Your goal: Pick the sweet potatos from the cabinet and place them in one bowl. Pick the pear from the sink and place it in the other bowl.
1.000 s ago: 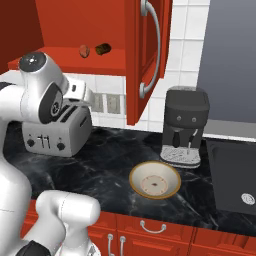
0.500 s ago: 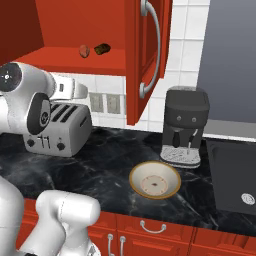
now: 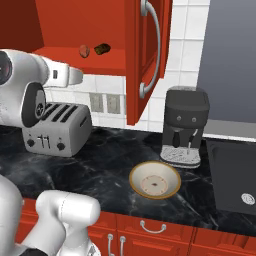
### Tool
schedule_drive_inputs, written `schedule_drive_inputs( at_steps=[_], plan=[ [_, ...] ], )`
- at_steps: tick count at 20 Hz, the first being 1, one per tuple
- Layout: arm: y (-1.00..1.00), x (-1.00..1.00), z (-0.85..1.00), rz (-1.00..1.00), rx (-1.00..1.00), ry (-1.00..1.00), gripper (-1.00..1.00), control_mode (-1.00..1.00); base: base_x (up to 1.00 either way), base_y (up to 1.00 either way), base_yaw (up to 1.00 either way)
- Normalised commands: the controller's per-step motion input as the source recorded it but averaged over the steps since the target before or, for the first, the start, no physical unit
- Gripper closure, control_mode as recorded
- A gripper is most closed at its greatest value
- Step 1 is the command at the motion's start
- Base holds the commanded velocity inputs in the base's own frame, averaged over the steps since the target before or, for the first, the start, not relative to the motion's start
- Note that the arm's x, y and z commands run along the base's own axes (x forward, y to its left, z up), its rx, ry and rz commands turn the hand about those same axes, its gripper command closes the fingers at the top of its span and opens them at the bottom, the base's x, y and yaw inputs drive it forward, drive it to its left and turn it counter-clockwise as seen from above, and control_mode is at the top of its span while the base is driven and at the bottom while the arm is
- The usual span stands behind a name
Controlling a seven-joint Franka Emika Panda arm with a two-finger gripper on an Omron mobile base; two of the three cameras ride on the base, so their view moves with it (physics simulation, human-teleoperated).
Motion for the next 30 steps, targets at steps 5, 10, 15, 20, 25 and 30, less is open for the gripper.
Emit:
schedule_drive_inputs(
  at_steps=[5,10,15,20,25,30],
  plan=[
    [0.16,0.12,0.31,0.03,-0.10,-0.03,-1.00,-1.00,0.00,0.00,0.00],
    [0.14,0.39,0.44,0.05,-0.08,0.01,-1.00,-1.00,0.00,0.00,0.00],
    [0.09,0.67,-0.03,0.03,-0.04,0.04,-1.00,-1.00,0.00,0.00,0.00],
    [0.05,0.77,-0.04,0.01,-0.04,0.04,-1.00,-1.00,0.00,0.00,0.00],
    [0.11,0.78,-0.10,0.00,-0.01,0.06,-1.00,-1.00,0.00,0.00,0.00],
    [0.20,0.68,-0.16,0.00,0.00,0.00,-1.00,-1.00,0.00,0.00,0.00]
  ],
)
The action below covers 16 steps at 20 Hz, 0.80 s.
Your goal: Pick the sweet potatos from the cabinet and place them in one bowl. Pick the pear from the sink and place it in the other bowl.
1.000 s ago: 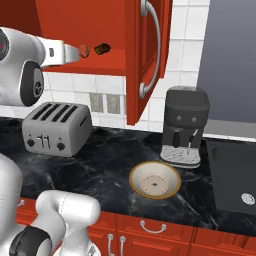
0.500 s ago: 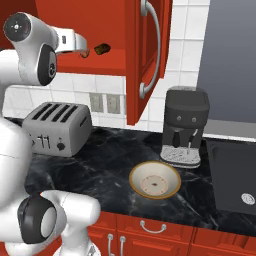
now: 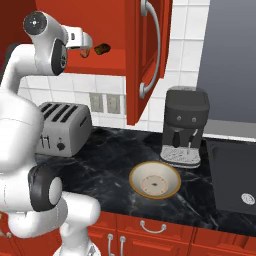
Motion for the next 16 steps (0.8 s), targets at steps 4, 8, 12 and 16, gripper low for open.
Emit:
schedule_drive_inputs(
  at_steps=[4,8,12,16],
  plan=[
    [0.21,0.66,-0.16,0.00,0.00,0.00,-1.00,-1.00,0.00,0.00,0.00],
    [0.15,0.64,-0.18,0.00,-0.01,0.01,-1.00,-1.00,0.00,0.00,0.00],
    [0.03,0.51,-0.12,0.00,0.00,0.01,-1.00,-1.00,0.00,0.00,0.00],
    [0.01,0.47,-0.11,0.02,0.00,0.04,-1.00,-1.00,0.00,0.00,0.00]
  ],
)
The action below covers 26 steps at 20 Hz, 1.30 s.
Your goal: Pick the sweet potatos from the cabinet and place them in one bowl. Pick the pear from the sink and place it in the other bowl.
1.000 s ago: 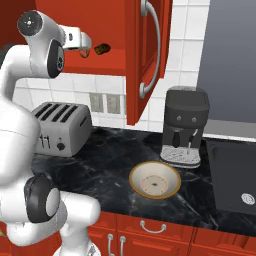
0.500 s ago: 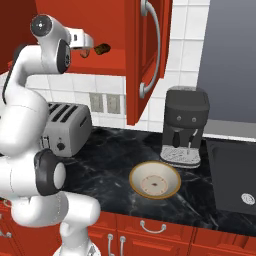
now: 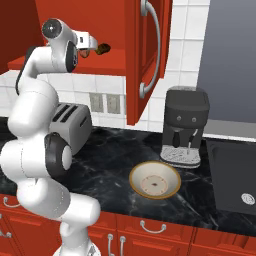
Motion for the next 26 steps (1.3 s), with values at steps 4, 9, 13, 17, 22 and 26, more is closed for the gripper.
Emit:
schedule_drive_inputs(
  at_steps=[4,9,13,17,22,26],
  plan=[
    [0.00,0.42,-0.15,0.01,0.00,0.06,-1.00,-1.00,0.00,0.00,0.00],
    [0.00,0.31,-0.22,0.00,0.00,0.06,-1.00,-1.00,0.00,0.00,0.00],
    [0.02,0.14,-0.13,0.00,0.01,0.04,-1.00,-1.00,0.00,0.00,0.00],
    [0.02,0.00,-0.02,0.00,0.00,0.01,1.00,-1.00,0.00,0.00,0.00],
    [0.00,0.00,0.00,0.00,0.00,0.00,1.00,-1.00,0.00,0.00,0.00],
    [0.00,0.00,0.01,-0.02,0.00,0.00,1.00,-1.00,0.00,0.00,0.00]
  ],
)
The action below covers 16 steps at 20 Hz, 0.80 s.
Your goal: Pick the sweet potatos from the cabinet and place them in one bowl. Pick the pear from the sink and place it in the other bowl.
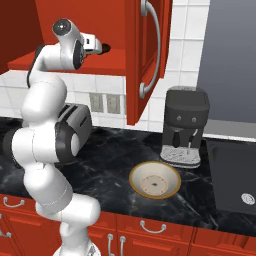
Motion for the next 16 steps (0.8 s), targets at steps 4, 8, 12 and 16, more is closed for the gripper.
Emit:
schedule_drive_inputs(
  at_steps=[4,8,12,16],
  plan=[
    [-0.14,-0.42,0.31,-0.10,0.00,-0.02,1.00,-1.00,0.00,0.00,0.00],
    [-0.14,-0.83,0.19,-0.14,0.00,-0.03,1.00,-1.00,0.00,0.00,0.00],
    [-0.12,-0.97,0.09,-0.11,0.00,0.00,1.00,-1.00,0.00,0.00,0.00],
    [-0.11,-1.00,0.09,-0.08,0.00,-0.01,1.00,-1.00,0.00,0.00,0.00]
  ],
)
